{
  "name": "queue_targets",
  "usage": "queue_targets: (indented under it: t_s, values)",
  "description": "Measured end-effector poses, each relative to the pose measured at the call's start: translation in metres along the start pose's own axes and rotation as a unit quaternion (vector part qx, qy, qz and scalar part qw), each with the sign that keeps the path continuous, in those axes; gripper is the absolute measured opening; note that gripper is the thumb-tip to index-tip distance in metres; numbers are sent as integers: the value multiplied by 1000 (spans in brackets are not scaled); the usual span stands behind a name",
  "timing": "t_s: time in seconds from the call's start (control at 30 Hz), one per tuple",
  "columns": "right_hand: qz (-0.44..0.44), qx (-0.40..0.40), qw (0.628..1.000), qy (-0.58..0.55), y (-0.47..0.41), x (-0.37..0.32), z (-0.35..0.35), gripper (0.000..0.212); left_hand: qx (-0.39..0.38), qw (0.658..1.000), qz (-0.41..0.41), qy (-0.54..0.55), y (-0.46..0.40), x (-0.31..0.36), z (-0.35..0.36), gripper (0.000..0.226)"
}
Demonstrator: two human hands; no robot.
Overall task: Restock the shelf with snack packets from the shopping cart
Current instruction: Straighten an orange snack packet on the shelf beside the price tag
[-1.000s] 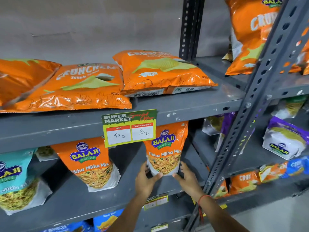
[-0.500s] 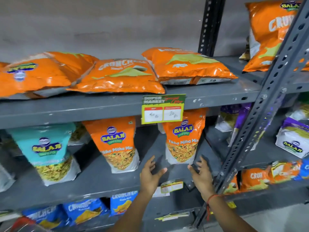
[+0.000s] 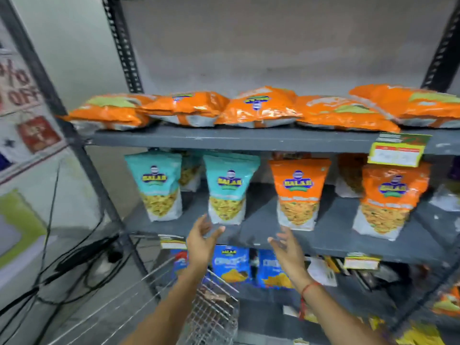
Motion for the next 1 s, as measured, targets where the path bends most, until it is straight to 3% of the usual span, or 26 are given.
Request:
queue_targets:
  t_s: [0.17,0.33,0.47,0.57,0.7,0.9,1.0]
  values:
    - [-40,-139,987,76,3,-12,104,40,80,997,-21,-11,-43,-24,-89,57]
    - [-43,-231,962,135,-32,-11,194,42,122,990,-74,-3,-97,-74,-130,57]
    - [-17,-281,944,174,-68,-1,258,54,99,991,-85,5,-143,-99,-137,48]
    - [17,-322,928,186,-97,9,302,71,75,992,-103,10,-179,-120,-136,64]
    - [23,-332,924,188,-121,21,345,81,50,993,-107,27,-214,-146,-131,69]
    - [-19,-250,959,129,-134,25,362,41,25,994,-103,18,-245,-192,-132,71]
    - [-33,-235,963,131,-136,27,363,37,18,995,-99,23,-245,-184,-131,72]
Point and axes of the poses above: each hand's wrist, its own y-axis away from the middle knuckle, its own z-axis out of the palm, x = y × z, the point moved 5 cm from there along -y, towards the middle knuckle, and after that the axes turned 7 degrees about -y, right-handed, at the moved point
